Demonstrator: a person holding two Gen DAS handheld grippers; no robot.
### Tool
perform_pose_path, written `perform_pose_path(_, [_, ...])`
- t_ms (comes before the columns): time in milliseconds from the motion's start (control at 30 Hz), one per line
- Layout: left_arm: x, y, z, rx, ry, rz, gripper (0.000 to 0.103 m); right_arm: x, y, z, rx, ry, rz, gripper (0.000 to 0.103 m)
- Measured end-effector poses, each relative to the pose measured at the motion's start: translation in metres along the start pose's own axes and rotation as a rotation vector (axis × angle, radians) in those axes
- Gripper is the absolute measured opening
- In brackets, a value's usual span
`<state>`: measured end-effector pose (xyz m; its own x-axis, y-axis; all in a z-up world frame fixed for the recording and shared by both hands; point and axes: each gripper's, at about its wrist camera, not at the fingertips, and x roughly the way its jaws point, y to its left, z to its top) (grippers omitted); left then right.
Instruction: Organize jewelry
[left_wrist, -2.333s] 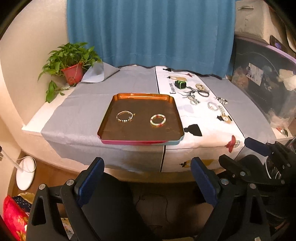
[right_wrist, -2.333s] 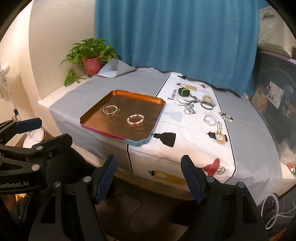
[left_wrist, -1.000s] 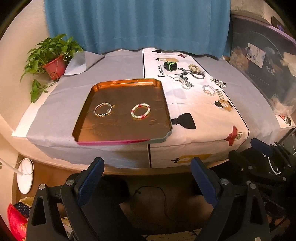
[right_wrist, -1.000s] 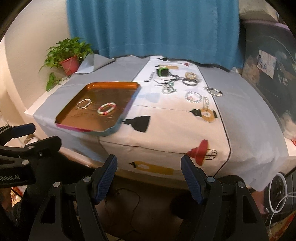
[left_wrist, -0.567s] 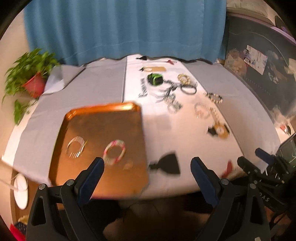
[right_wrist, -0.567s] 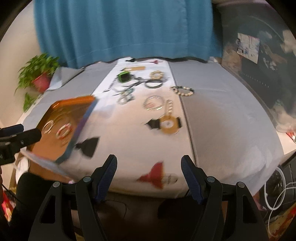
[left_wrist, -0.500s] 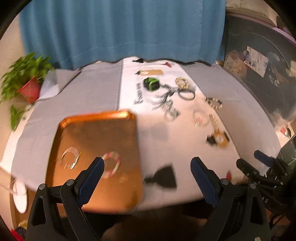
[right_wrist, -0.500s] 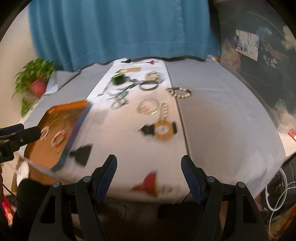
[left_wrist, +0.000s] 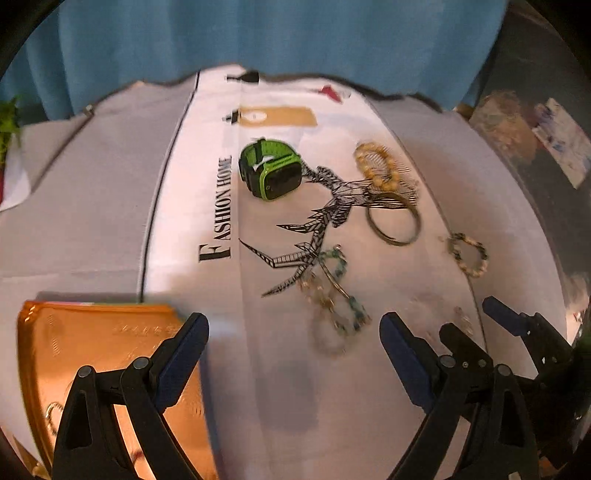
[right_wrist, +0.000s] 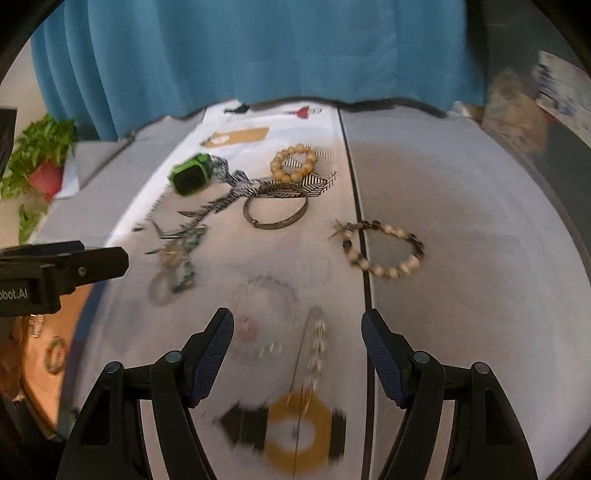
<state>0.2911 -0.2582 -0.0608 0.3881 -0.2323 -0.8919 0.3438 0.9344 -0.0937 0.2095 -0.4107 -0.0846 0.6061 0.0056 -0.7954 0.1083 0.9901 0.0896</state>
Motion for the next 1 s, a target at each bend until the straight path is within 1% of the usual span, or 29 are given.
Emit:
perform_pose_path(33, [0.007,0.002,0.003,-0.003,0.017,0.001,0.086,0.008,0.0,0.003,-0.012,0.016,-0.008,0.072])
perform_pose_path(67, [0.013,0.005,0.004,-0.006,0.031,-0.001,0.078,0.015,0.0,0.004,-0.023,0.034,-0.016,0.071])
perform_pose_path(100, [0.019,0.007,0.006,-0.01,0.048,-0.011,0.072,0.017,0.001,0.005,-0.04,0.026,-0.028,0.071])
perform_pose_path(133, [0.024,0.008,0.006,-0.013,0.064,-0.026,0.06,0.02,0.003,0.006,-0.067,0.022,-0.032,0.067])
perform_pose_path(167, [0.028,0.009,0.007,-0.013,0.074,-0.039,0.054,0.021,0.005,0.006,-0.087,0.018,-0.038,0.064])
perform_pose_path(233, [0.032,0.01,0.008,-0.006,0.077,-0.046,0.051,0.022,0.008,0.007,-0.103,0.007,-0.029,0.058])
perform_pose_path(267, [0.033,0.01,0.009,0.001,0.065,-0.055,0.044,0.023,0.01,0.006,-0.112,0.0,-0.029,0.052])
perform_pose_path(300, [0.034,0.008,0.01,0.009,0.064,-0.066,0.041,0.022,0.012,0.006,-0.121,-0.008,-0.013,0.043])
perform_pose_path(333, [0.035,0.006,0.011,0.021,0.06,-0.072,0.028,0.022,0.016,0.006,-0.144,-0.016,-0.008,0.019])
perform_pose_path(367, [0.036,0.004,0.014,0.038,0.066,-0.101,0.005,0.022,0.021,0.005,-0.172,-0.017,-0.012,0.008])
perform_pose_path(400, [0.036,0.0,0.016,0.057,0.078,-0.138,0.005,0.023,0.026,0.005,-0.191,-0.016,-0.02,0.008])
perform_pose_path(433, [0.035,-0.004,0.018,0.076,0.091,-0.133,0.004,0.023,0.029,0.004,-0.196,-0.011,-0.013,0.008])
perform_pose_path(500, [0.025,-0.009,0.017,0.108,0.066,-0.145,0.004,0.016,0.028,0.004,-0.164,-0.006,0.032,0.008])
perform_pose_path(567, [0.009,-0.009,0.013,0.112,0.039,-0.171,0.004,0.001,0.029,0.005,-0.154,-0.039,0.022,0.008])
perform_pose_path(767, [-0.061,0.0,-0.003,0.084,-0.08,-0.231,0.004,-0.053,0.039,0.006,-0.143,-0.129,0.021,0.008])
perform_pose_path(933, [-0.123,0.004,-0.031,0.109,-0.165,-0.235,0.004,-0.1,0.055,-0.003,-0.151,-0.186,0.011,0.008])
perform_pose_path(1000, [-0.145,0.008,-0.045,0.113,-0.191,-0.234,0.004,-0.121,0.061,-0.011,-0.144,-0.204,0.021,0.008])
